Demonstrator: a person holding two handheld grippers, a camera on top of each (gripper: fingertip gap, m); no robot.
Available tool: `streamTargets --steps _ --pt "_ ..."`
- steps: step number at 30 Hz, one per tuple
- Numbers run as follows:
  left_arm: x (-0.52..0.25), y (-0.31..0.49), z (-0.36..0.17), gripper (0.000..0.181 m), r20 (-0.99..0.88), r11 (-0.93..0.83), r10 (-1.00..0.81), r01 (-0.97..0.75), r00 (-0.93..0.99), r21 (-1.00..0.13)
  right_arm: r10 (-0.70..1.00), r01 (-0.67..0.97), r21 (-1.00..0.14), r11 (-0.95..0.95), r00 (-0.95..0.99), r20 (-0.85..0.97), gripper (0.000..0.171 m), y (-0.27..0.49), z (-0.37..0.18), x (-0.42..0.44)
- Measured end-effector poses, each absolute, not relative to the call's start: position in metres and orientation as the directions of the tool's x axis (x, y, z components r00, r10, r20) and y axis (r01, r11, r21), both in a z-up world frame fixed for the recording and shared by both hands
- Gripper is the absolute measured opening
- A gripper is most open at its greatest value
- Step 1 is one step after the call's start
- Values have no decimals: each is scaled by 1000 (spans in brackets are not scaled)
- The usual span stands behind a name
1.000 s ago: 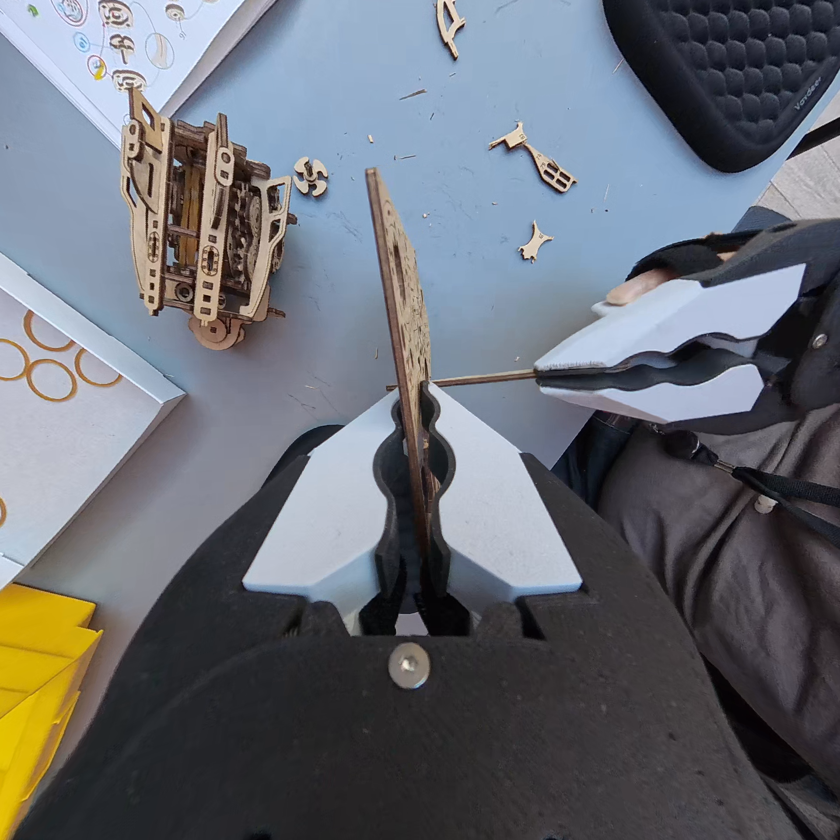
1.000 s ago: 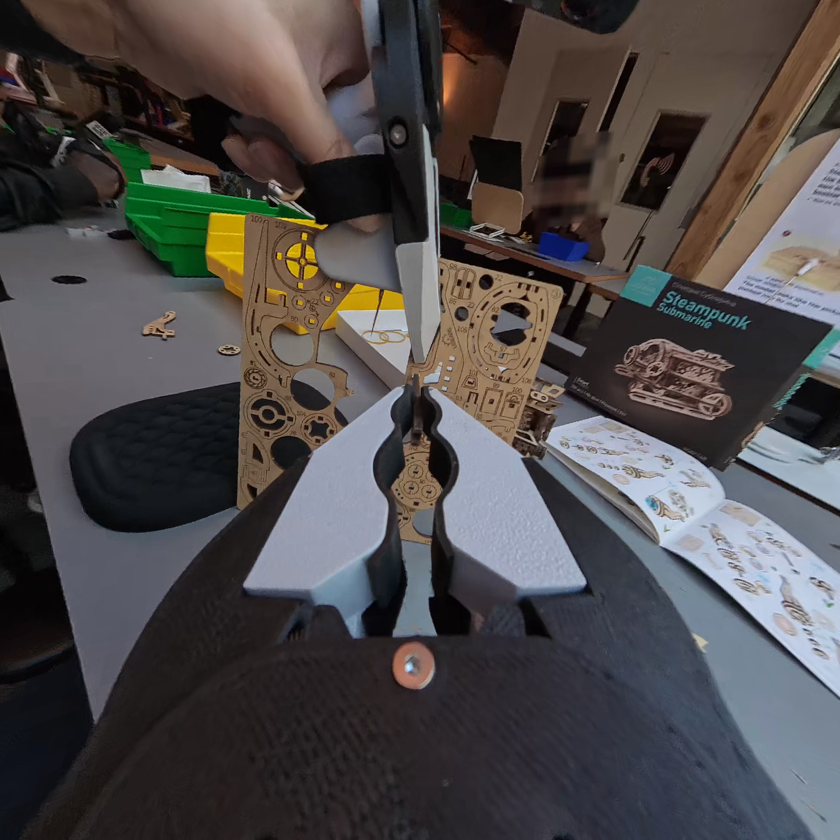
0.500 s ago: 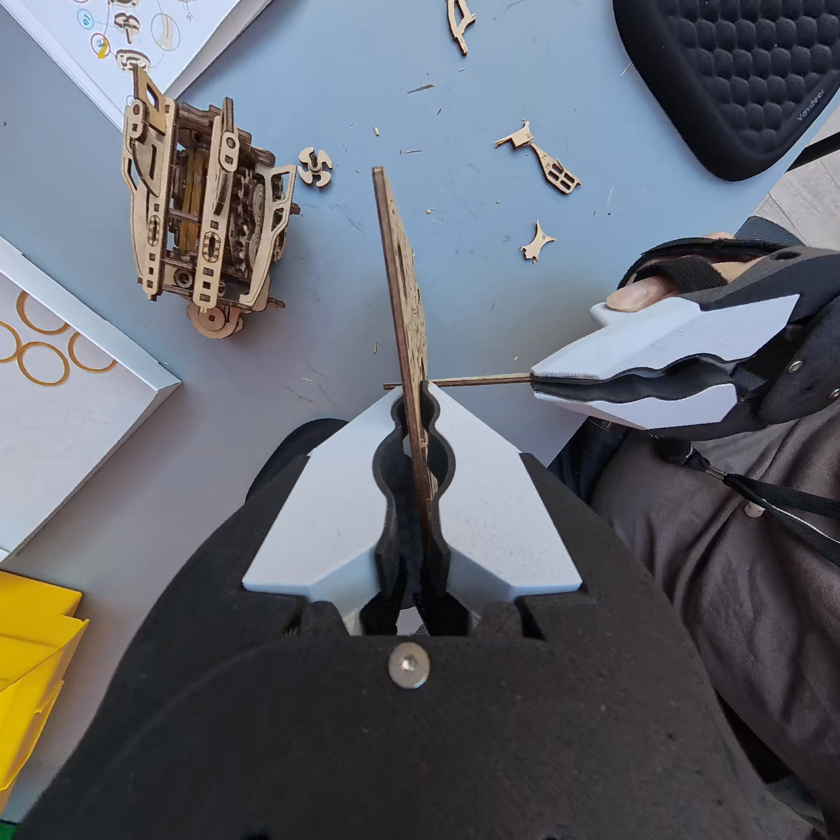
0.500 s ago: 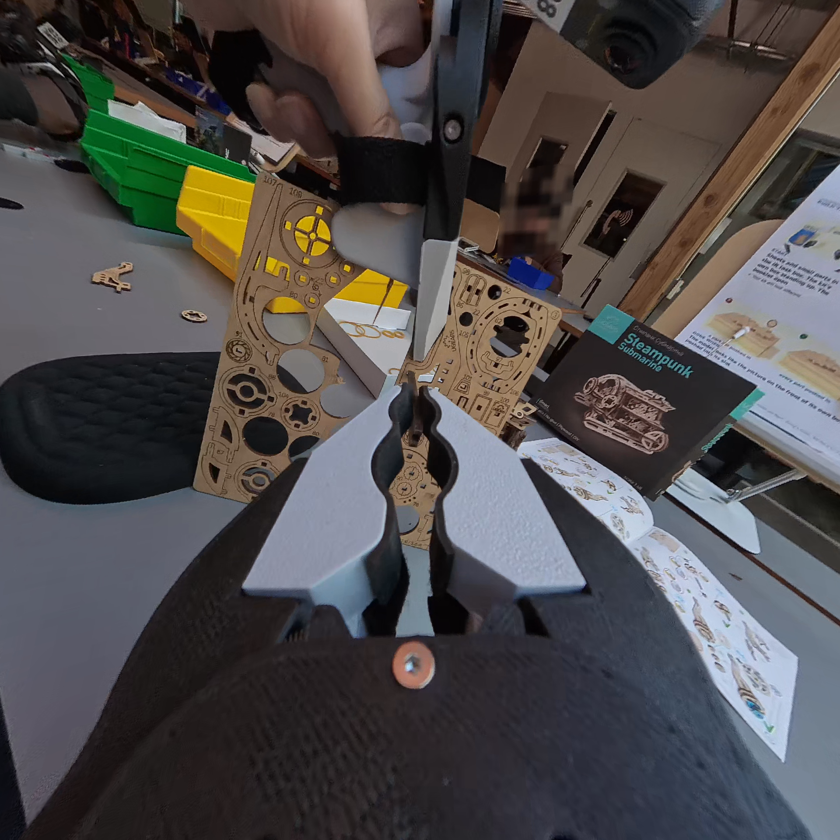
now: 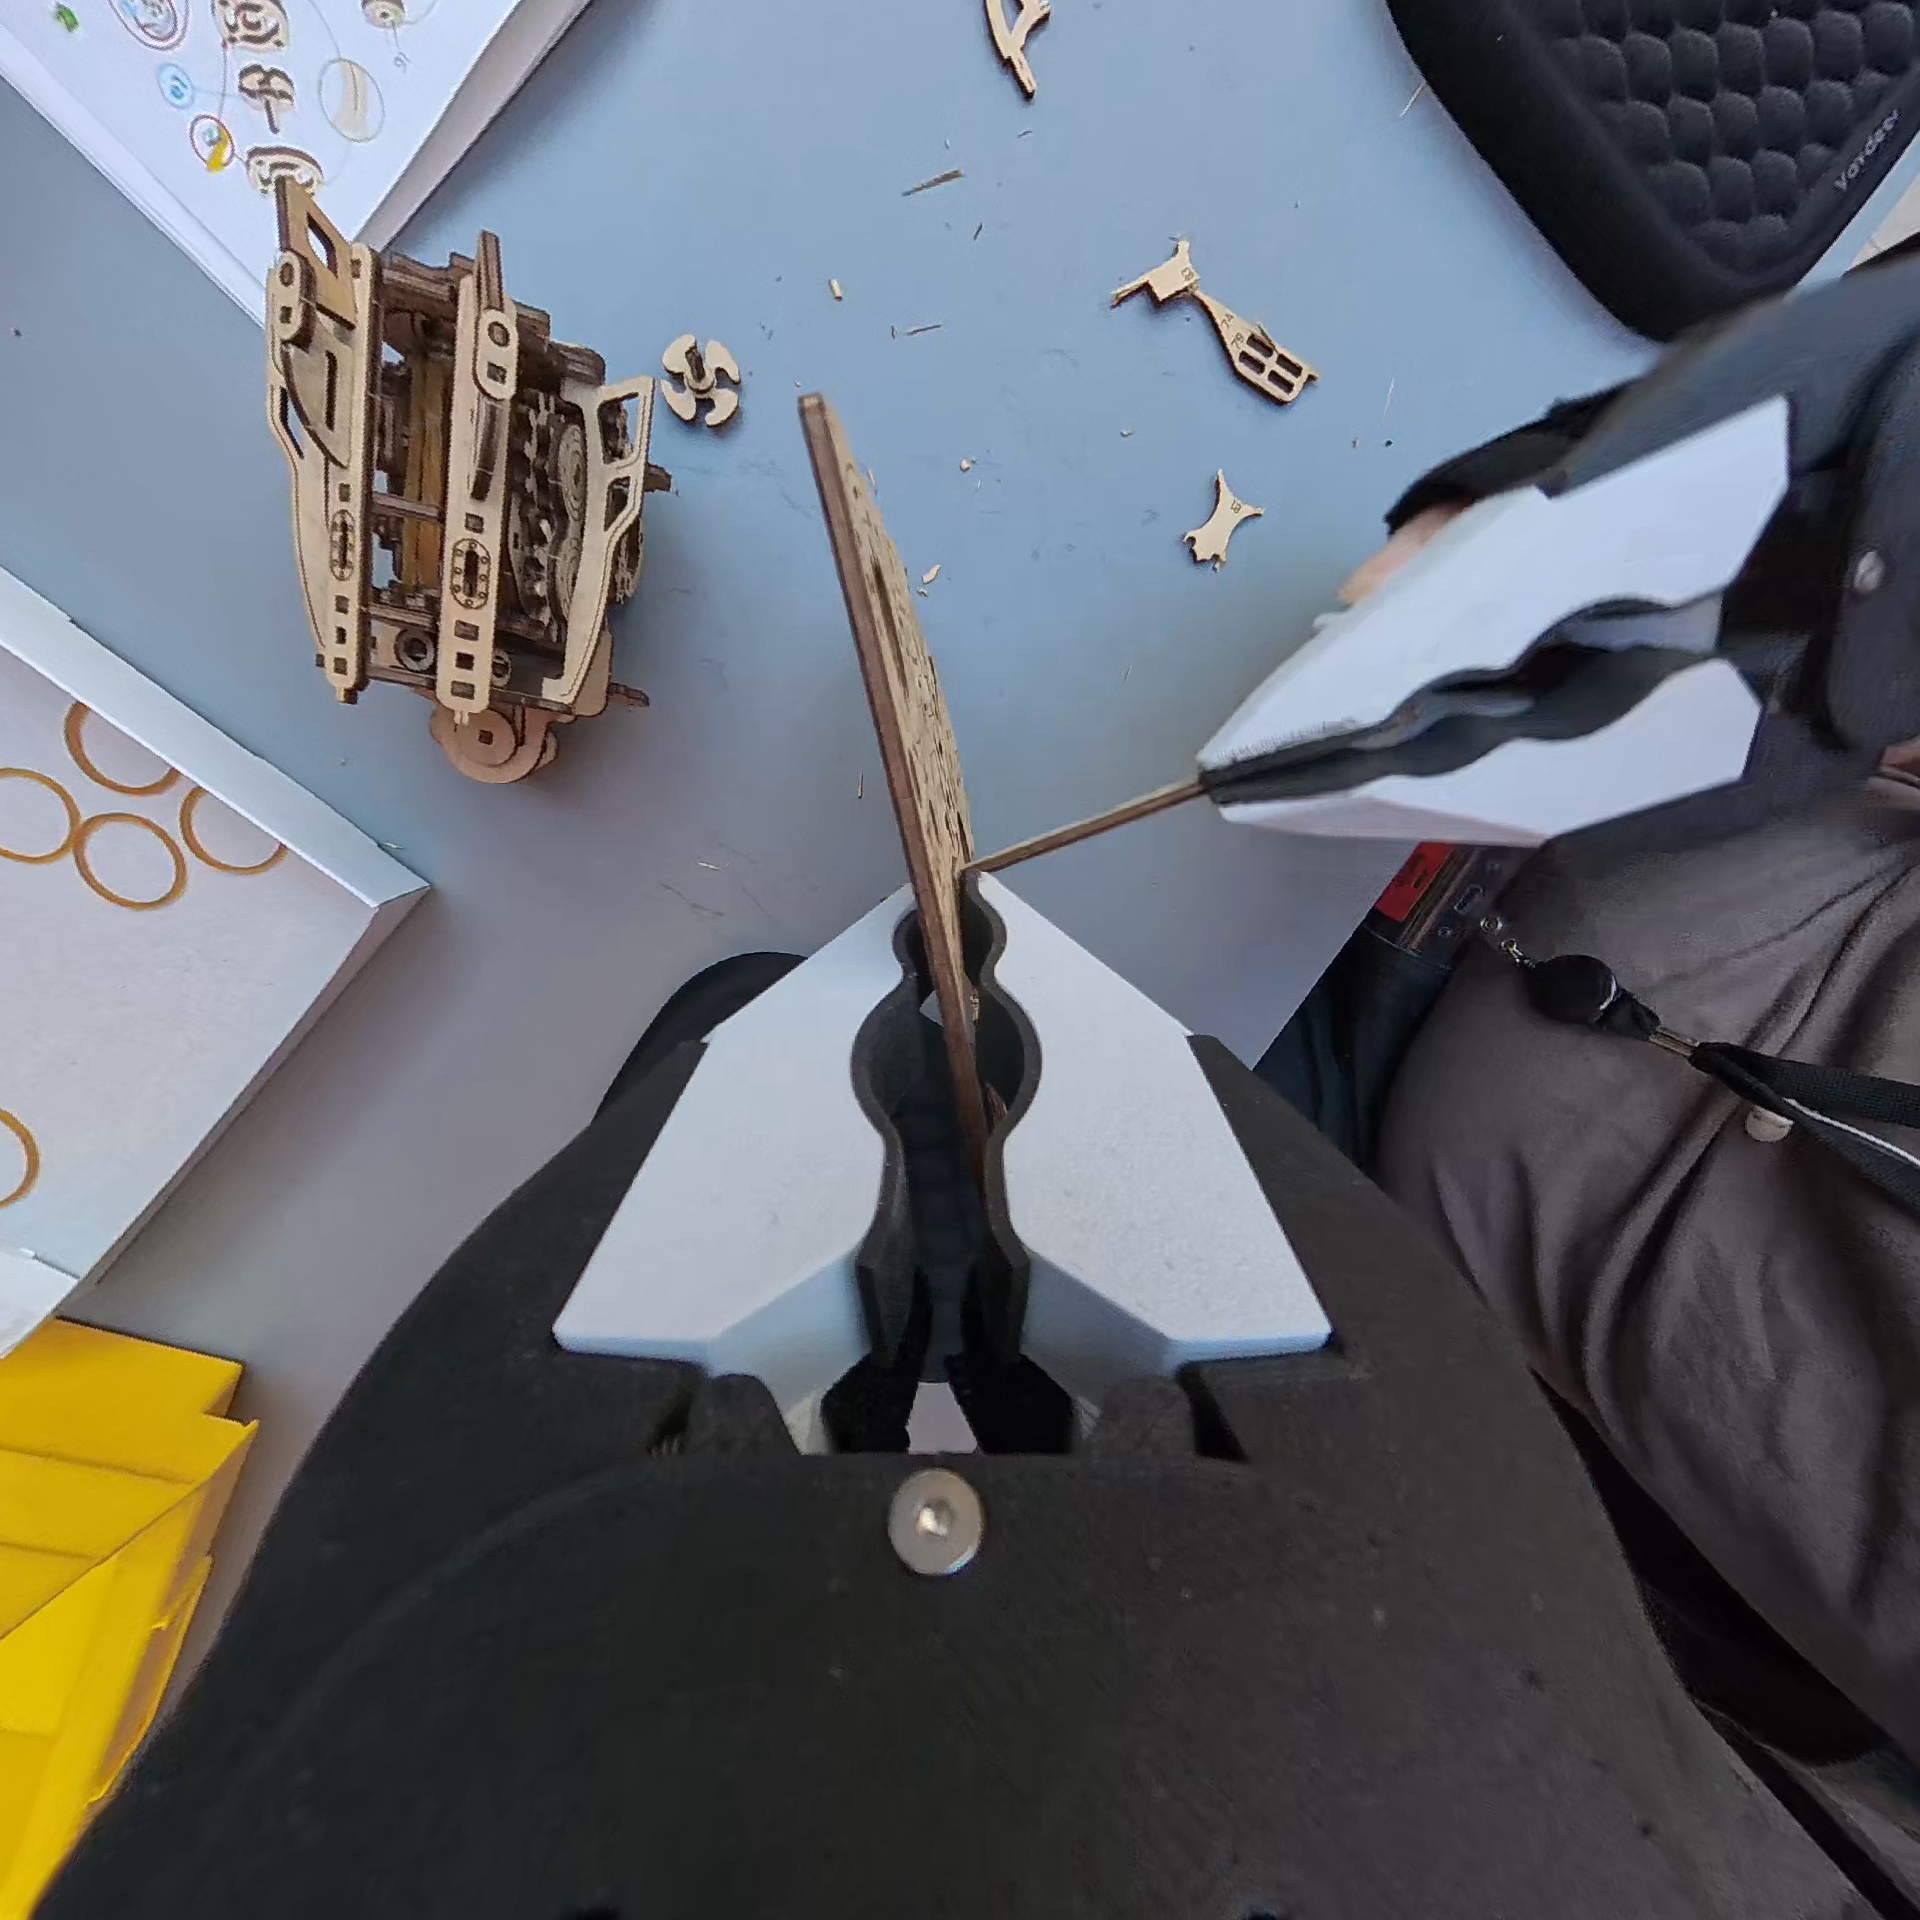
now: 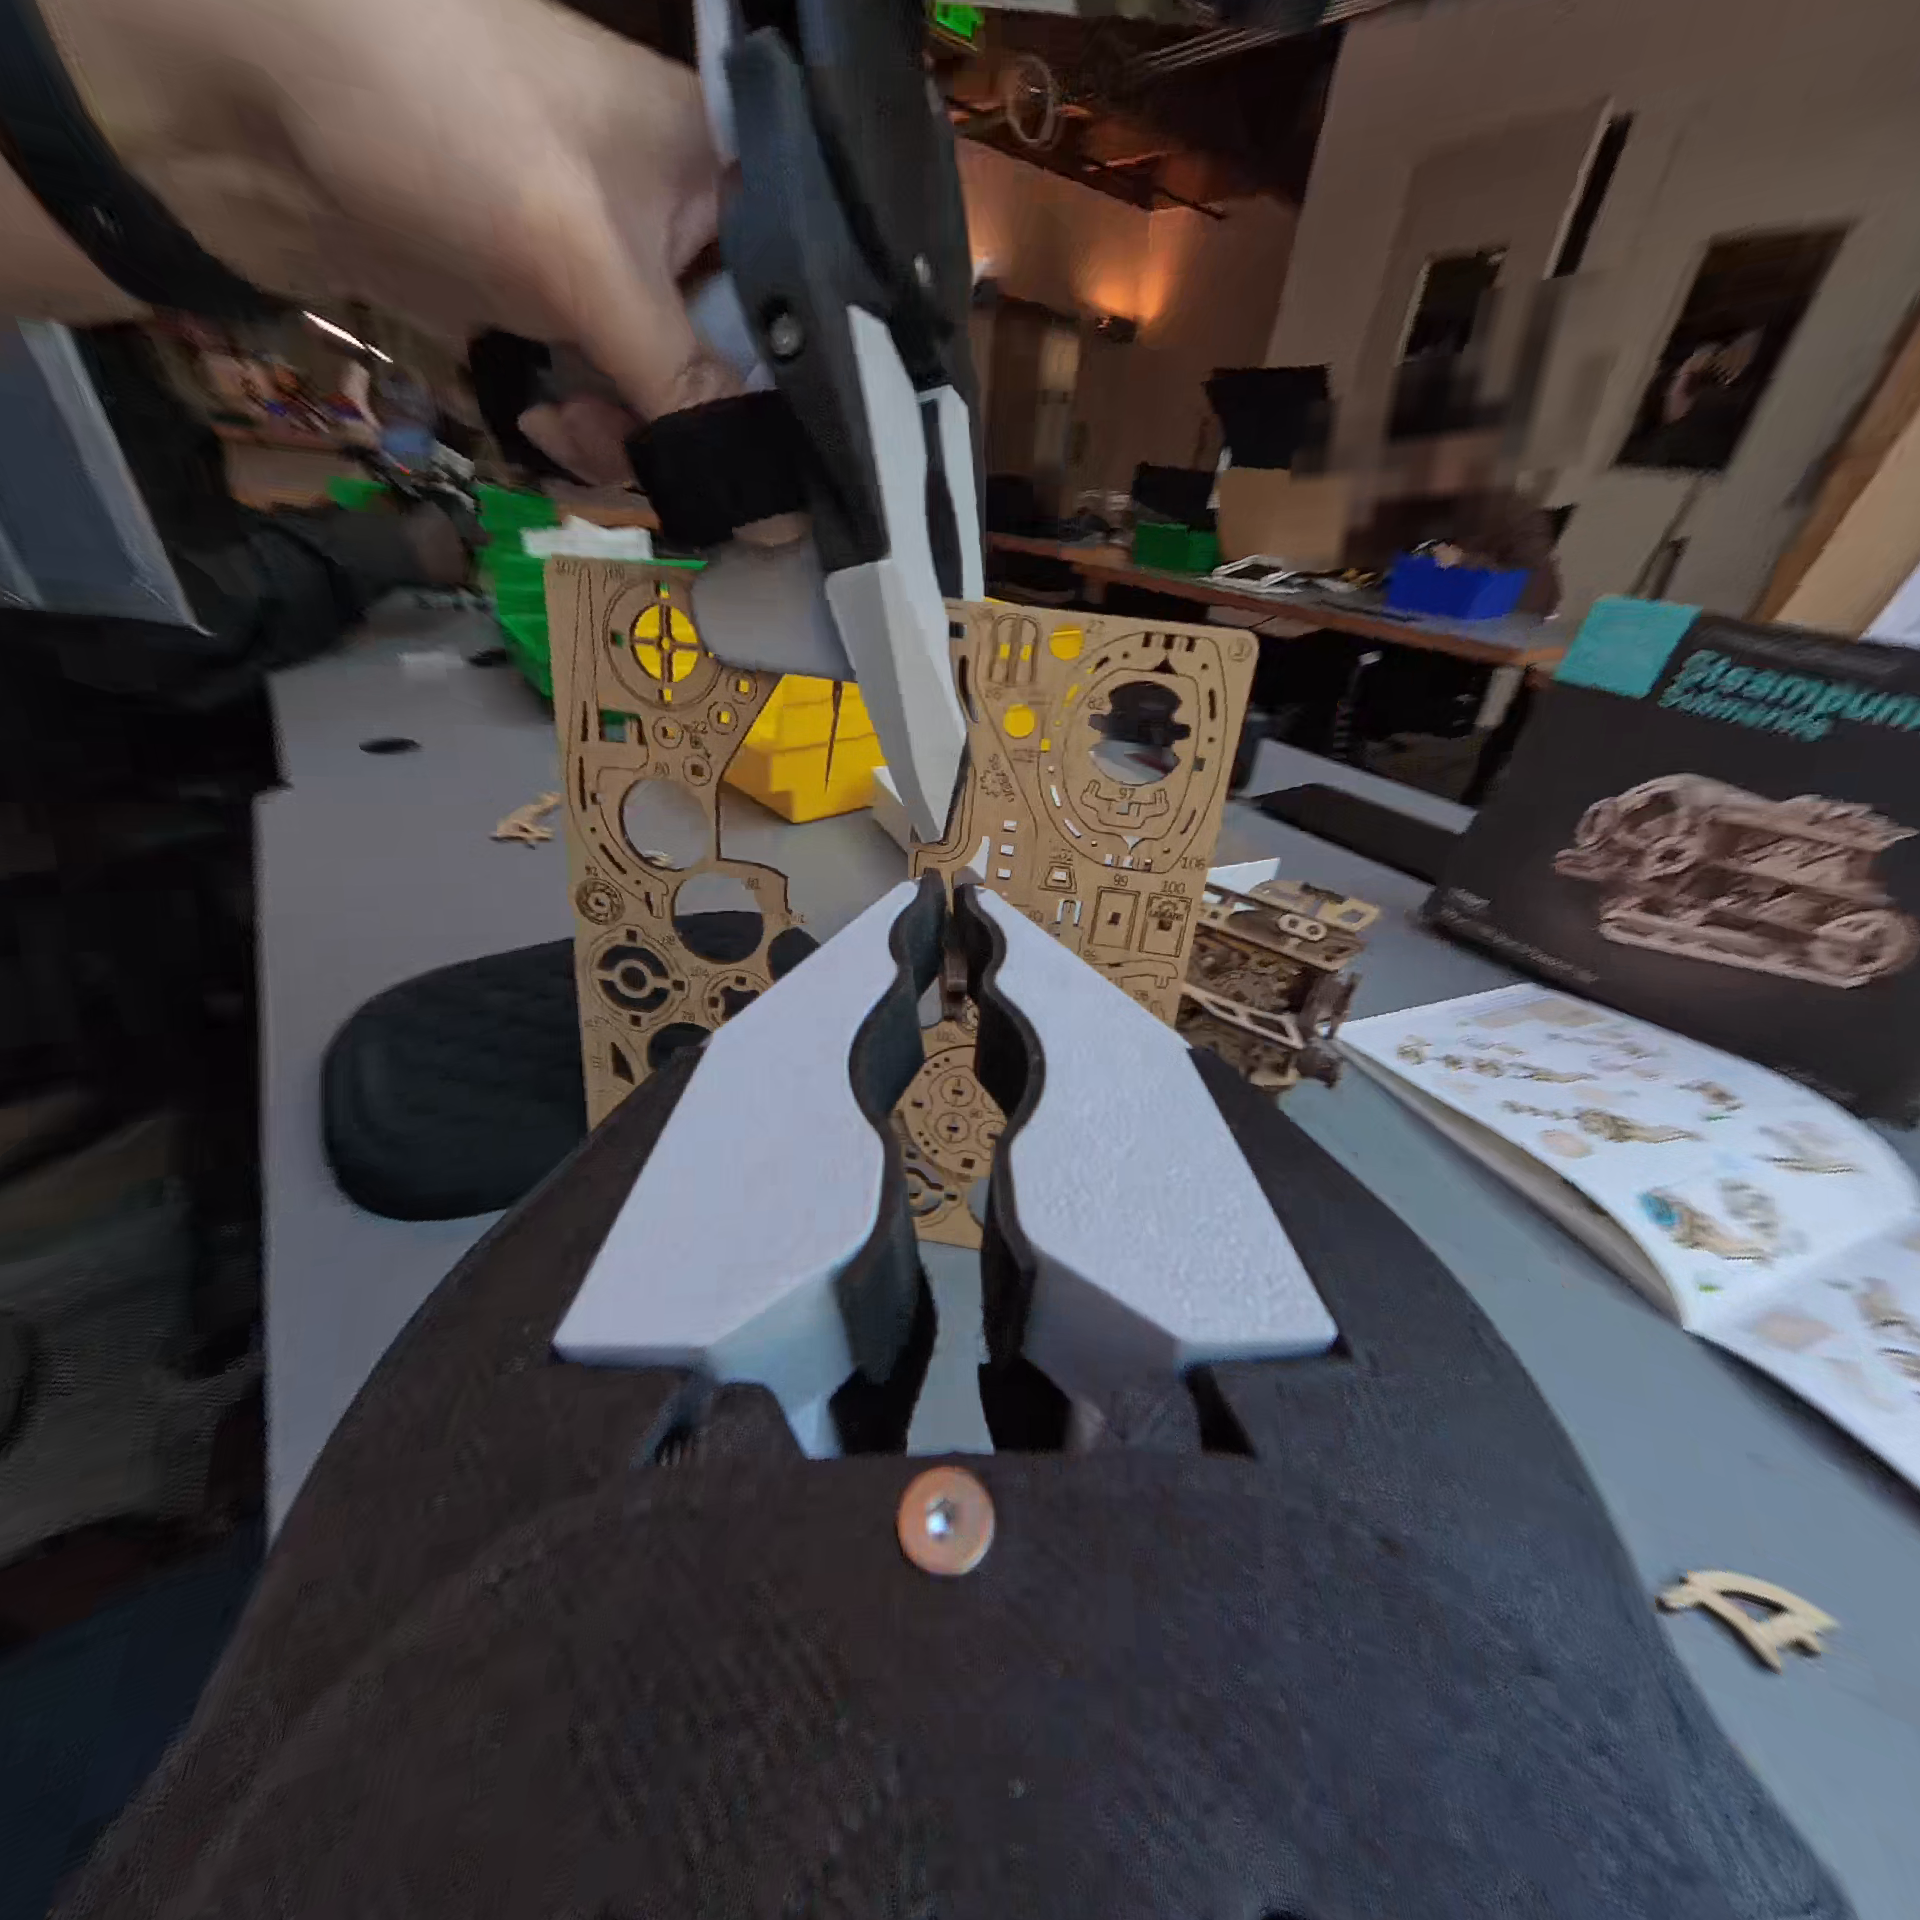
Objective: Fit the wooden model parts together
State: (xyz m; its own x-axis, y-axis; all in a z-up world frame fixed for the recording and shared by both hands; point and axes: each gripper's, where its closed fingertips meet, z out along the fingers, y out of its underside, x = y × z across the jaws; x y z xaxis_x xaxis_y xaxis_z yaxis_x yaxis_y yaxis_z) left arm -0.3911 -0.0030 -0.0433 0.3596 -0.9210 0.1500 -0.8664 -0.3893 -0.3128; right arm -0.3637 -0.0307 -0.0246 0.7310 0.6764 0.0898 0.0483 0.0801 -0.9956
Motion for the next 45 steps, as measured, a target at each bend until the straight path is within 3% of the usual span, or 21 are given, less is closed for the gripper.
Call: streamTargets --steps 4,8,10,12,14,16,19,26,39,43,45 --pt "-387 -6 -43 2 118 -323 -946 -893 301 -313 800 -191 -964 -184 541 -260 1 -21 -28 -350" --pt "-386 -5 -43 2 96 -287 -958 -907 270 -310 813 -236 -943 -233 485 -322 1 -21 -30 -350" --pt "-386 -3 -43 2 97 -315 -949 -899 300 -305 779 -189 -970 -150 582 -234 1 -23 -29 -352" --pt "-385 -1 -44 1 95 -342 -940 -891 329 -297 679 -19 -1000 24 734 2 1 -29 -26 -357" --pt "-384 -1 -44 2 108 -370 -929 -882 354 -291 552 141 -979 147 810 199 2 -36 -26 -365" --pt "-384 -1 -44 2 114 -379 -925 -879 362 -289 468 195 -958 209 841 273 2 -40 -27 -369" --pt "-385 0 -44 2 103 -383 -924 -877 369 -289 442 175 -964 201 862 249 2 -38 -33 -369" --pt "-390 2 -44 2 93 -367 -930 -886 355 -282 592 15 -999 42 805 37 2 -31 -42 -366" --pt "-388 0 -44 2 69 -340 -940 -901 334 -271 621 172 -985 32 768 155 1 -30 -32 -364" --pt "-380 -15 -43 3 157 -343 -938 -896 309 -283 656 64 -998 -22 754 34 0 -23 -41 -359" --pt "-379 -12 -43 2 71 -282 -959 -921 273 -268 673 88 -995 -38 739 40 0 -24 -39 -363"
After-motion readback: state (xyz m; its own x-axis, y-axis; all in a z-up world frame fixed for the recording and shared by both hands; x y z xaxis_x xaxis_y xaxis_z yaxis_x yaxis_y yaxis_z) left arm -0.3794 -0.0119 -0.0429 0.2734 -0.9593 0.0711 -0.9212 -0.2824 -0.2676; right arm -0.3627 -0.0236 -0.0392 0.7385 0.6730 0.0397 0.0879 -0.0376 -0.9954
